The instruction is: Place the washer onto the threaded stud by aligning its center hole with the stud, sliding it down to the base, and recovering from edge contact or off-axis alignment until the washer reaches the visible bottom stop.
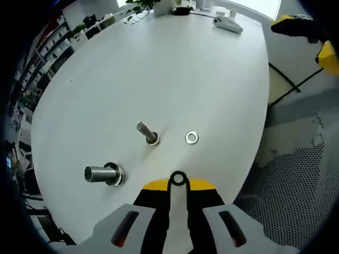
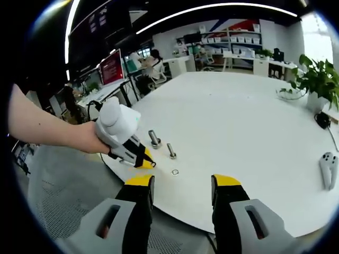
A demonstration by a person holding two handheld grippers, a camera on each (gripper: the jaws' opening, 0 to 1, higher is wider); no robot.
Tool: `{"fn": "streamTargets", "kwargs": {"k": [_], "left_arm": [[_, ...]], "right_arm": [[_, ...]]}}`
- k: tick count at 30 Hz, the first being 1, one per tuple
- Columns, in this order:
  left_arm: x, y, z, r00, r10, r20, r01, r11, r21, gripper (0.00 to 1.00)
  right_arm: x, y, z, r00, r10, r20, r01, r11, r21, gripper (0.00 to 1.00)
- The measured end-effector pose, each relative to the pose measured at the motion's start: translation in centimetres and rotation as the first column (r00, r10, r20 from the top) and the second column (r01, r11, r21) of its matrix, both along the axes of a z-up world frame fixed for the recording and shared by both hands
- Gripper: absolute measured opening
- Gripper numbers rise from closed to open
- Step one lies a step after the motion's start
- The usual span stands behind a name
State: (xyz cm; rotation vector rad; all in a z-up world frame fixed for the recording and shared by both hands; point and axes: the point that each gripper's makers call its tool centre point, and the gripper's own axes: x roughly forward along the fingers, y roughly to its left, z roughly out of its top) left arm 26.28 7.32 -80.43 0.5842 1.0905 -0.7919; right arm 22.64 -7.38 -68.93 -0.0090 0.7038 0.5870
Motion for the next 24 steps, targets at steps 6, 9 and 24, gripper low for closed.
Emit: {"fn": "streamTargets", "kwargs": {"k": [6, 9, 24], "left_arm": [[0.6, -0.2, 1.6, 0.999, 0.004, 0.037, -0.003, 1.000, -0.022, 0.08], [1.0, -0.5, 2.4, 0.998, 0.002, 0.055, 0.000, 0.999, -0.034, 0.08], [4.2, -1.2, 5.8, 0.990, 0.063, 0.125, -0.049, 0.993, -0.111, 0.08]], "right_arm": [[0.0, 0.0, 0.0, 1.000, 0.004, 0.001, -0.004, 1.000, -0.005, 0.45], [-0.1, 0.0, 0.0, 1.000, 0.008, 0.003, -0.008, 1.000, -0.011, 0.45], [-0.1, 0.0, 0.0, 1.000, 0.004, -0.004, -0.004, 1.000, 0.004, 0.45]]}}
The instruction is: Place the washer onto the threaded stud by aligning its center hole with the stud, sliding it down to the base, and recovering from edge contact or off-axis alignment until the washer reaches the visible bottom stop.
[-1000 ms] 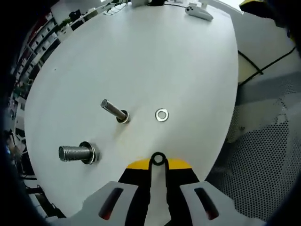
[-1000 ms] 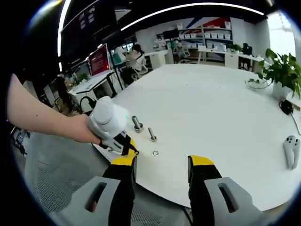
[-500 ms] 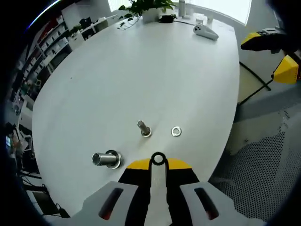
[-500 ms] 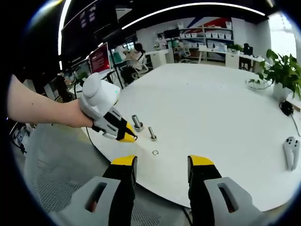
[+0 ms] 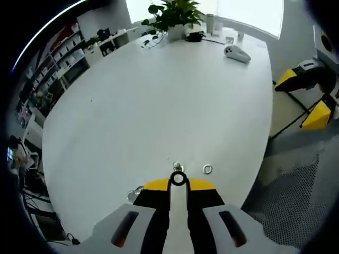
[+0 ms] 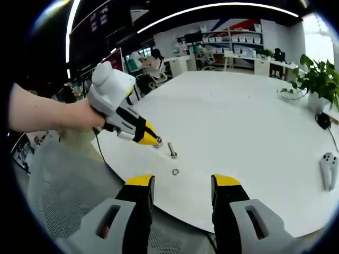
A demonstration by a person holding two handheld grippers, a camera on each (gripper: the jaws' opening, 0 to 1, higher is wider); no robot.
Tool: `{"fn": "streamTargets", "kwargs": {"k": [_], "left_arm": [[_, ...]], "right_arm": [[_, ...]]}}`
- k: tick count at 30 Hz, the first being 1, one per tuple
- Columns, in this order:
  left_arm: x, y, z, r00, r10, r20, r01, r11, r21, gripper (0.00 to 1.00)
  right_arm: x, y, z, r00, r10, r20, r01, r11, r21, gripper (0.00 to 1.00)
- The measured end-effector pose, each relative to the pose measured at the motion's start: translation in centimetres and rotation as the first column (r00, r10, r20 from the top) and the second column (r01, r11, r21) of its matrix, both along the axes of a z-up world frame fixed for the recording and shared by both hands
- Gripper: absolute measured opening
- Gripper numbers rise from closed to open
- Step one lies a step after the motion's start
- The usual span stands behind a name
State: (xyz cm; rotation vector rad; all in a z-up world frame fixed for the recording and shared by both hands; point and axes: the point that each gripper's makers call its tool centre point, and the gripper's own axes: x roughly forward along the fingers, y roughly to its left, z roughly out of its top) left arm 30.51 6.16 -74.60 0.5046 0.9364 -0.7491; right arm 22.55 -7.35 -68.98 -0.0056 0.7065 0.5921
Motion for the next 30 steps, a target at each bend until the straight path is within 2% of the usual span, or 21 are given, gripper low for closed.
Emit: {"fn": "streamTargets", "kwargs": {"k": [10, 24, 30], "left_arm": [[1.2, -0.2, 0.4, 1.000, -0.003, 0.015, 0.003, 1.000, 0.003, 0.08], [1.5, -1.2, -2.4, 0.997, -0.052, -0.063, 0.056, 0.997, 0.053, 0.08], [1.3, -1.6, -3.1, 0.993, -0.086, -0.076, 0.092, 0.993, 0.076, 0.08]], "right_arm": [[0.1, 0.1, 0.2, 1.000, -0.002, 0.008, 0.002, 1.000, 0.010, 0.45], [0.2, 0.1, 0.2, 1.000, -0.011, 0.005, 0.011, 1.000, 0.024, 0.45], [0.3, 0.0, 0.3, 1.000, -0.016, 0.009, 0.016, 0.999, 0.029, 0.44]]}}
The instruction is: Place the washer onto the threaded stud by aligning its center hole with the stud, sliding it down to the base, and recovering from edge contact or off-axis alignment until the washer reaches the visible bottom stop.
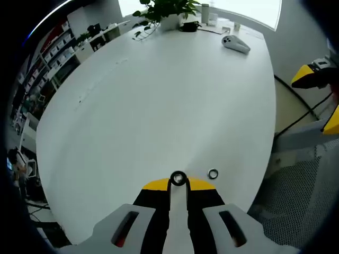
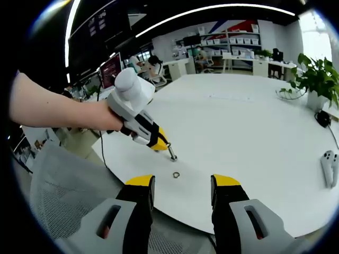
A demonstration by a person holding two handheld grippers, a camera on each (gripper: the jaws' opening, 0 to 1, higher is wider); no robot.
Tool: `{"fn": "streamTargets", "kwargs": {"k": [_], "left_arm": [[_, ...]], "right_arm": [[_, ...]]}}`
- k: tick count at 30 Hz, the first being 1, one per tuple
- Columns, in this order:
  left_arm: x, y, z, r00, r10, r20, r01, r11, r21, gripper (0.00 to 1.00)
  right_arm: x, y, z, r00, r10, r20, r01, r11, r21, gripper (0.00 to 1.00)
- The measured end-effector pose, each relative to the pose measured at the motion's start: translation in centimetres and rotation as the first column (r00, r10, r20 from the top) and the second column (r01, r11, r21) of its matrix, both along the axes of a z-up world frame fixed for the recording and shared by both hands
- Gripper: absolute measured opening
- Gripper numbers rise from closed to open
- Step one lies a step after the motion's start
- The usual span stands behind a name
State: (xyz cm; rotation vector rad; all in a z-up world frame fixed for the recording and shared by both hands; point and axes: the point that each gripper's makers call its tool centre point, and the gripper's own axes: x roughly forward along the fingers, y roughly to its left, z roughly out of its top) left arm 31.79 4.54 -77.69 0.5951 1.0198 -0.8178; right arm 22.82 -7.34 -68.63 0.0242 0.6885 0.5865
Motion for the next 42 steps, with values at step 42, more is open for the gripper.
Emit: {"fn": "streamTargets", "kwargs": {"k": [42], "left_arm": [[-0.4, -0.6, -4.6, 0.996, -0.046, -0.072, 0.049, 0.998, 0.046, 0.02]], "right_arm": [[-0.2, 0.3, -0.3, 1.000, 0.012, -0.020, -0.012, 1.000, 0.012, 0.44]]}}
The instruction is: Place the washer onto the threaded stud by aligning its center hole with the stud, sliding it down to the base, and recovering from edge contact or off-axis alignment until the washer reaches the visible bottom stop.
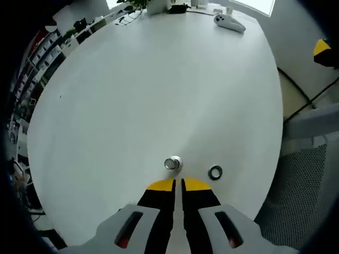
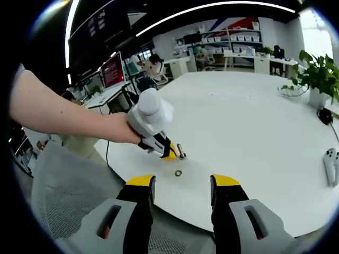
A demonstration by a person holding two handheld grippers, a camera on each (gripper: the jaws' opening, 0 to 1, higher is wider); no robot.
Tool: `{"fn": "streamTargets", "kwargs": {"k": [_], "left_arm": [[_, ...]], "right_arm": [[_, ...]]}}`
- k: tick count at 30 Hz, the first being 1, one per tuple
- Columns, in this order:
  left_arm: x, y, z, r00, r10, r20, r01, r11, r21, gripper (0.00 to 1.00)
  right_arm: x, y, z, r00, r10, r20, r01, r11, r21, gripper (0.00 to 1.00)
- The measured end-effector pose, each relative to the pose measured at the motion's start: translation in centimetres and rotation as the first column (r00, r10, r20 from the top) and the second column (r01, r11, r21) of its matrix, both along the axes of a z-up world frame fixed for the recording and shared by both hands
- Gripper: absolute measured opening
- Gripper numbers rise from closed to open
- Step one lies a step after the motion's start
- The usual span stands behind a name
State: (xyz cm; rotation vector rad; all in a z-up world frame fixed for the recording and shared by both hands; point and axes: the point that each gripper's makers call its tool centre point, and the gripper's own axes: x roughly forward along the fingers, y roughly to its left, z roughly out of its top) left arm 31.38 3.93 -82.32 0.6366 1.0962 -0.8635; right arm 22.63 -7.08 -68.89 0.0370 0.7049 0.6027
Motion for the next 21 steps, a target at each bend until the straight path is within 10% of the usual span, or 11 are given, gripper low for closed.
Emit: {"fn": "streamTargets", "kwargs": {"k": [21], "left_arm": [[-3.3, -2.9, -1.4, 0.999, -0.033, -0.037, 0.031, 0.998, -0.055, 0.11]], "right_arm": [[0.0, 0.0, 0.1, 1.000, 0.000, 0.003, 0.000, 1.000, 0.005, 0.44]]}}
